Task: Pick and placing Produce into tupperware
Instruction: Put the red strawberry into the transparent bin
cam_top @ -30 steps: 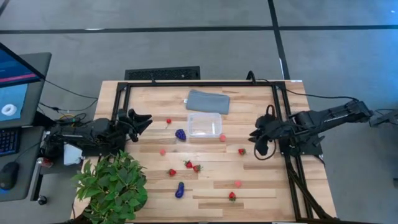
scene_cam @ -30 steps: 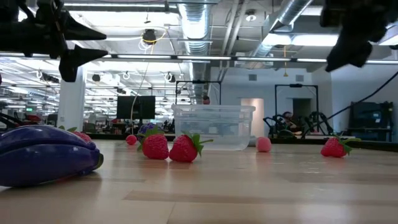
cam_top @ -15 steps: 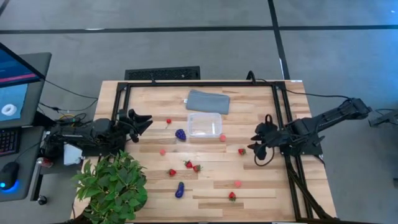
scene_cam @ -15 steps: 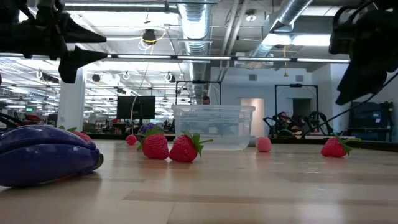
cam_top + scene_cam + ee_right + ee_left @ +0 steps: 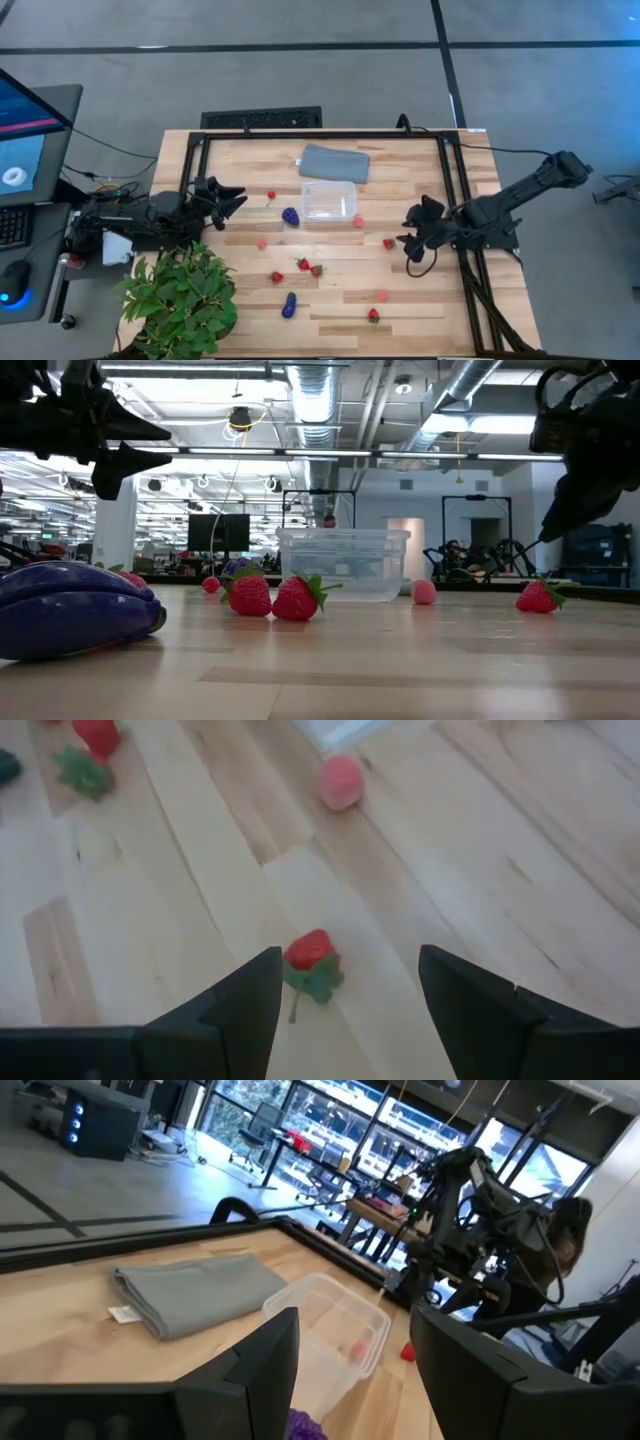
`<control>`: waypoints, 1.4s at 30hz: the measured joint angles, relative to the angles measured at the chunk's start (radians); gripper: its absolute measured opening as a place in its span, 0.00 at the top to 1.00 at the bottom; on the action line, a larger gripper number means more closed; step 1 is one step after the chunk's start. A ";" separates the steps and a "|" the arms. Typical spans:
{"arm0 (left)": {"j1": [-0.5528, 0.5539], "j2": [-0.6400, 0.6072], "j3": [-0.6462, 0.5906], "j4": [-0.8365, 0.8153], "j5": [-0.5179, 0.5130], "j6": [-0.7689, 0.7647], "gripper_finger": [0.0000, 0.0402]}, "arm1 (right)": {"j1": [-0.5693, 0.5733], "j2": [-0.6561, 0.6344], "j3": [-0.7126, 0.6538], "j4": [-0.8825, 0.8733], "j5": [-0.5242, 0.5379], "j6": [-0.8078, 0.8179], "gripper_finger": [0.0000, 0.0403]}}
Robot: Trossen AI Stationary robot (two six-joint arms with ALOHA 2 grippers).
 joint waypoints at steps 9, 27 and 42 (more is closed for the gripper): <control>0.000 0.000 0.000 -0.012 0.000 0.000 0.54 | 0.045 0.150 0.000 0.108 -0.004 0.003 0.35; 0.000 0.000 0.000 -0.035 0.000 -0.017 0.54 | 0.044 0.316 0.000 0.207 -0.001 0.060 0.35; 0.000 0.000 0.001 -0.044 -0.004 -0.021 0.54 | 0.026 0.371 0.001 0.218 0.017 0.103 0.35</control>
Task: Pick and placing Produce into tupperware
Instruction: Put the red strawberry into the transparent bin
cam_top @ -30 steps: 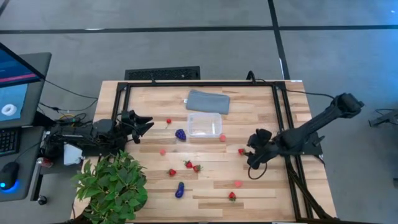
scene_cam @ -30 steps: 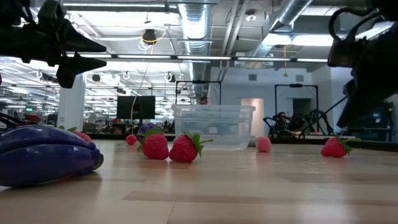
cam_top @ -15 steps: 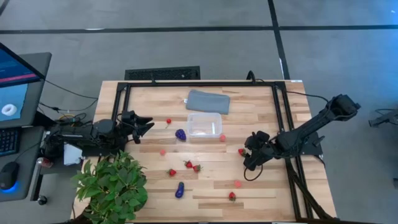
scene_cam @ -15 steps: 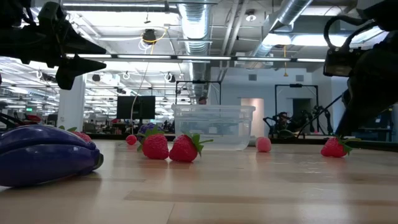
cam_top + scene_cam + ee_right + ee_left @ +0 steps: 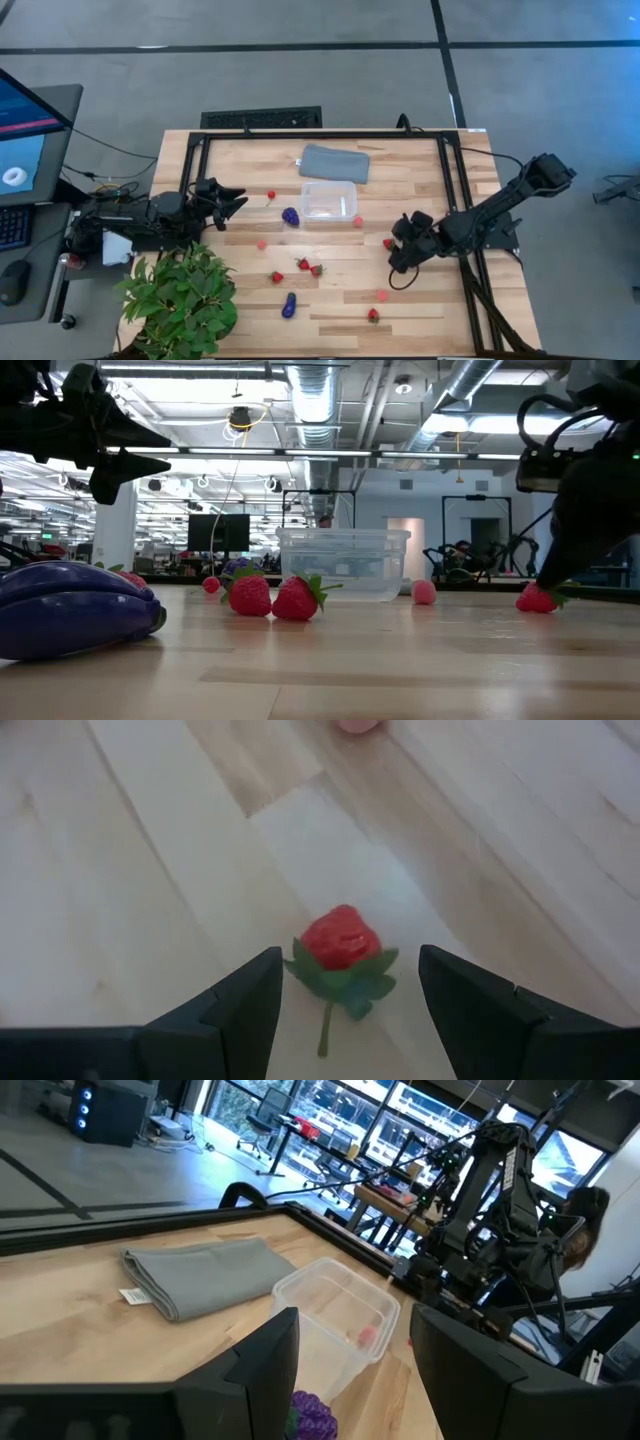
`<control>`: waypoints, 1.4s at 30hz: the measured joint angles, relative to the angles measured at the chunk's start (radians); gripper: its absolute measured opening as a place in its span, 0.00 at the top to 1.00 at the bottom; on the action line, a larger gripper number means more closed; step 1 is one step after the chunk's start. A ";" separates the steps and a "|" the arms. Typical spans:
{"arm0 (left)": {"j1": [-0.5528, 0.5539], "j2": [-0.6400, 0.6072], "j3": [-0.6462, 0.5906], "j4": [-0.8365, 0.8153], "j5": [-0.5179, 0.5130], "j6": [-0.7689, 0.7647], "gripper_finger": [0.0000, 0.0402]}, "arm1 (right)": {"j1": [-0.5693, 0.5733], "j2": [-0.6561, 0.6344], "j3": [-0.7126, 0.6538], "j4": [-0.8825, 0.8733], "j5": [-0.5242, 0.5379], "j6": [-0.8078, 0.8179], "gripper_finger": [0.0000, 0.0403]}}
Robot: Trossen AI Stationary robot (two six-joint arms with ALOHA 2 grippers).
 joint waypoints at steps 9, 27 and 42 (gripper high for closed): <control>0.000 0.000 0.000 -0.002 -0.001 0.000 0.54 | -0.037 0.000 0.000 0.000 -0.023 -0.049 0.35; 0.000 0.000 0.000 -0.002 -0.003 0.000 0.54 | -0.058 0.000 0.000 -0.002 -0.071 -0.089 0.35; 0.000 0.000 0.000 -0.003 -0.003 0.000 0.54 | -0.121 0.000 0.000 0.010 -0.151 -0.193 0.35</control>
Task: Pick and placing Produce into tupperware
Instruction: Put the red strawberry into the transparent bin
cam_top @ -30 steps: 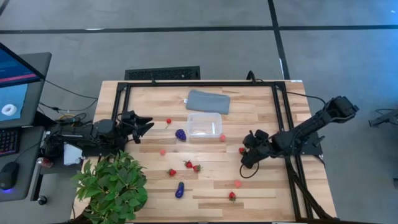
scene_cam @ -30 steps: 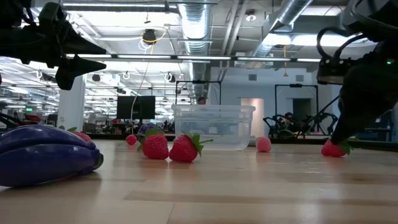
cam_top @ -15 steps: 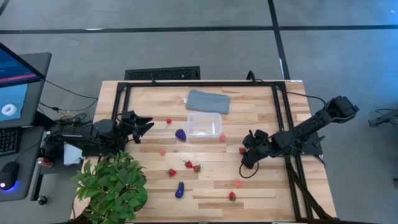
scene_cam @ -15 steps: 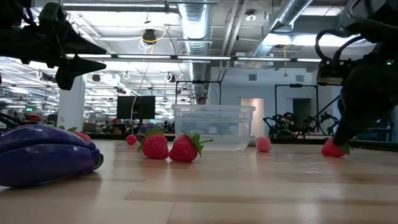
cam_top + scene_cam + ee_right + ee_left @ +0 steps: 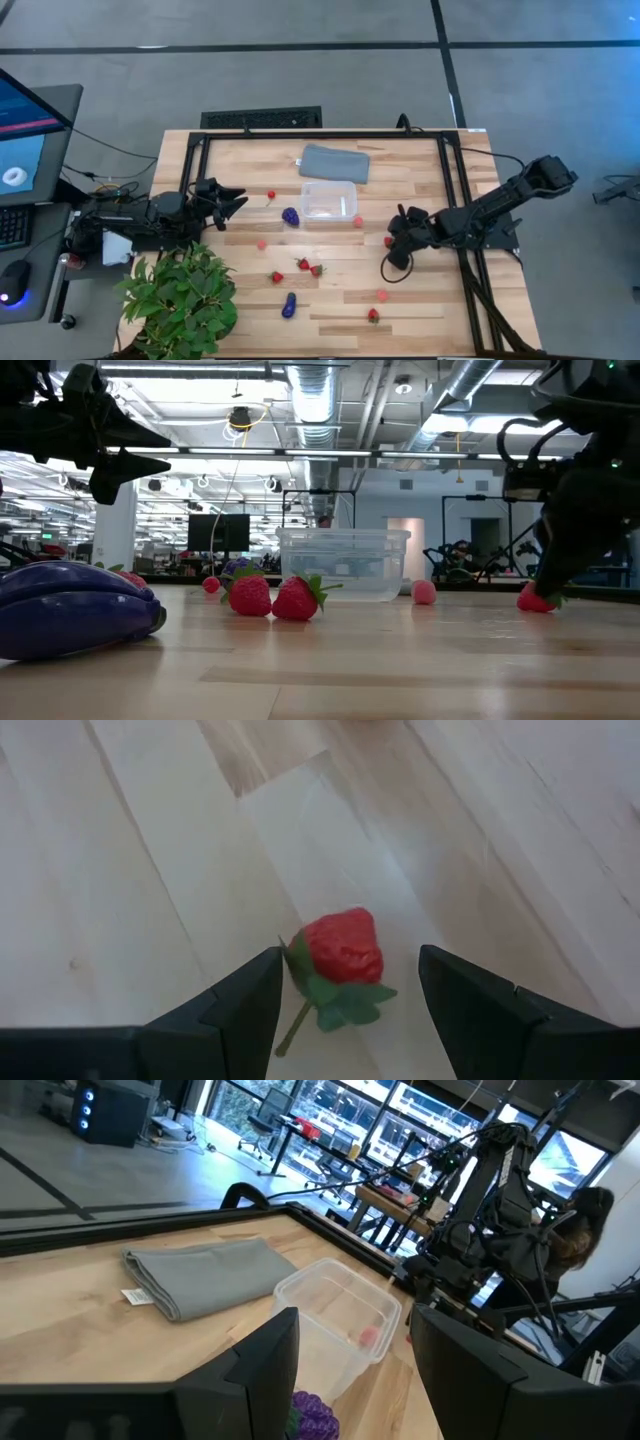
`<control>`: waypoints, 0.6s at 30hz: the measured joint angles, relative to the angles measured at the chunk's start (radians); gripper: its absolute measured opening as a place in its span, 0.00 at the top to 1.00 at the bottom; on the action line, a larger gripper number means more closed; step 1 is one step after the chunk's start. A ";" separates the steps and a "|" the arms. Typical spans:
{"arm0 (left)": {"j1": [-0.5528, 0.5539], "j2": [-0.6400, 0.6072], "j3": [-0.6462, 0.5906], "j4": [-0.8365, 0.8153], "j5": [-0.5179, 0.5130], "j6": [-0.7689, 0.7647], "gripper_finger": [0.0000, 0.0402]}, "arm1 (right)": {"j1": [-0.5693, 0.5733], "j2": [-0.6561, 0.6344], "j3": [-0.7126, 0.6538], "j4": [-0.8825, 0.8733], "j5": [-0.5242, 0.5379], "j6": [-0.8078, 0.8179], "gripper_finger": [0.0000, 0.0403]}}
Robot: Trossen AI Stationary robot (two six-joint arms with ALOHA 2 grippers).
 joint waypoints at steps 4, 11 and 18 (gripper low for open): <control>0.000 0.000 0.000 0.000 0.000 0.002 0.54 | 0.000 0.000 0.000 0.010 -0.014 -0.017 0.35; 0.000 0.000 0.000 0.000 0.000 0.006 0.54 | -0.008 0.000 0.000 0.024 -0.032 -0.043 0.35; 0.000 0.000 -0.001 -0.001 0.000 0.008 0.54 | -0.049 0.000 0.000 0.022 -0.031 -0.064 0.35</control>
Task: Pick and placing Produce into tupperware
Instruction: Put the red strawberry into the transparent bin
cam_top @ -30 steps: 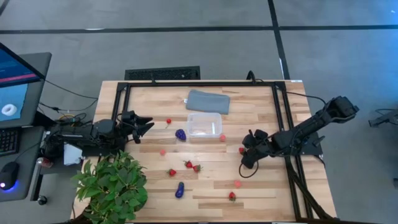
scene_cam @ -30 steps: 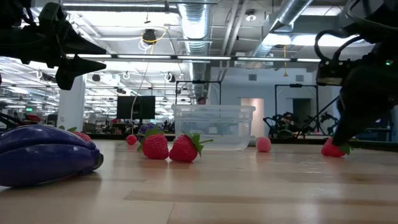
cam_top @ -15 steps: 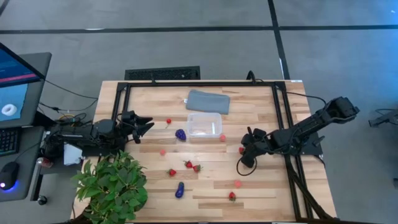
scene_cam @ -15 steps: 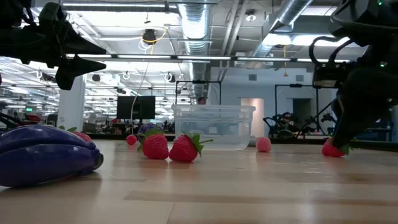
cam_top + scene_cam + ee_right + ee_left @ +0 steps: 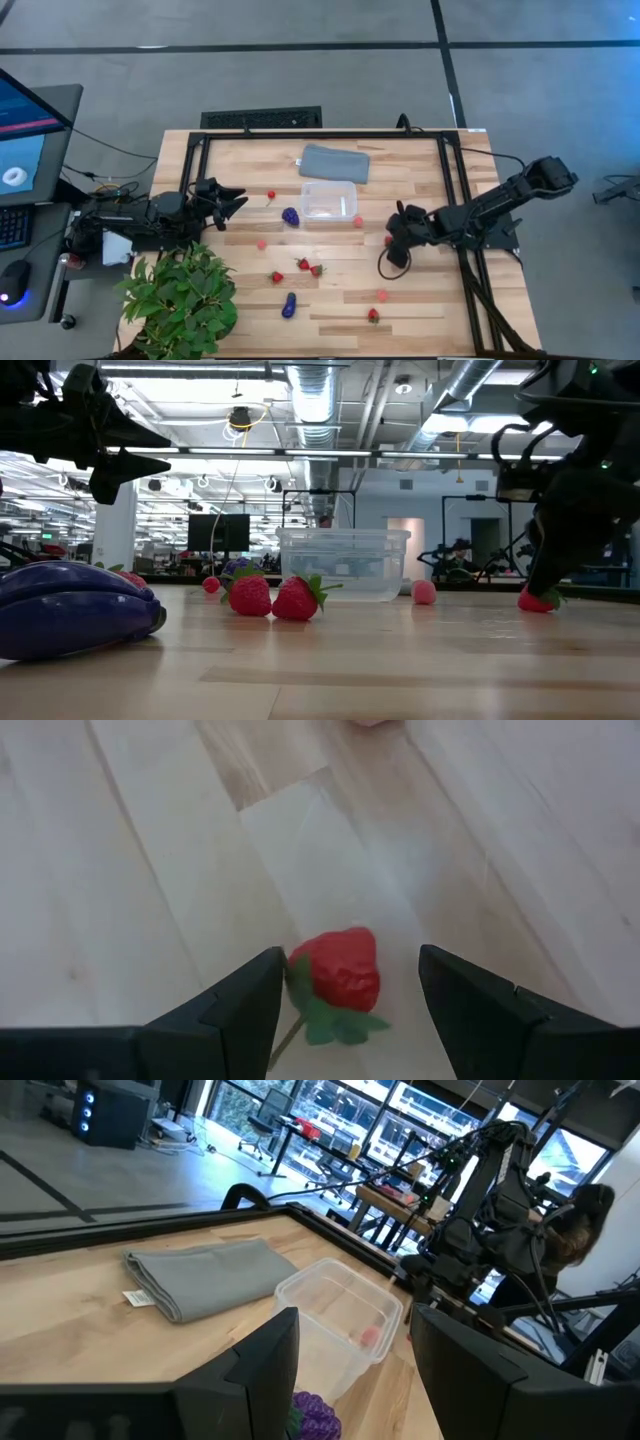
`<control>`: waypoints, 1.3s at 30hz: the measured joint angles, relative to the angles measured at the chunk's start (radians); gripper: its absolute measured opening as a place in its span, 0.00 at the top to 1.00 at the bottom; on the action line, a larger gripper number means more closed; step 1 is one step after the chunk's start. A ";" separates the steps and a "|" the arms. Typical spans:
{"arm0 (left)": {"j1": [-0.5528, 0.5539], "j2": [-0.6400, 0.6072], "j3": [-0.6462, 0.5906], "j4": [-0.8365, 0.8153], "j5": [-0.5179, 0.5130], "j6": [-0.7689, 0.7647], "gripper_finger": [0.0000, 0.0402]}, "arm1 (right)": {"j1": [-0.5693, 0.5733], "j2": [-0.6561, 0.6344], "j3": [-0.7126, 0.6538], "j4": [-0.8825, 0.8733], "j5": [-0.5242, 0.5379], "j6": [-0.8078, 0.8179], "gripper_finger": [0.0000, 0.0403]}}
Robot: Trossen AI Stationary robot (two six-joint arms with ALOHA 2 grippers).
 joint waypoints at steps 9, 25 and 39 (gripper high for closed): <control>0.000 0.000 0.000 0.000 0.000 0.000 0.54 | -0.015 0.003 0.000 0.002 -0.027 -0.039 0.35; 0.000 0.000 0.000 -0.005 0.000 -0.009 0.54 | -0.006 0.087 0.003 0.037 -0.011 -0.016 0.35; 0.000 0.000 0.000 -0.006 0.000 -0.011 0.54 | -0.007 0.087 0.002 0.018 -0.004 -0.013 0.55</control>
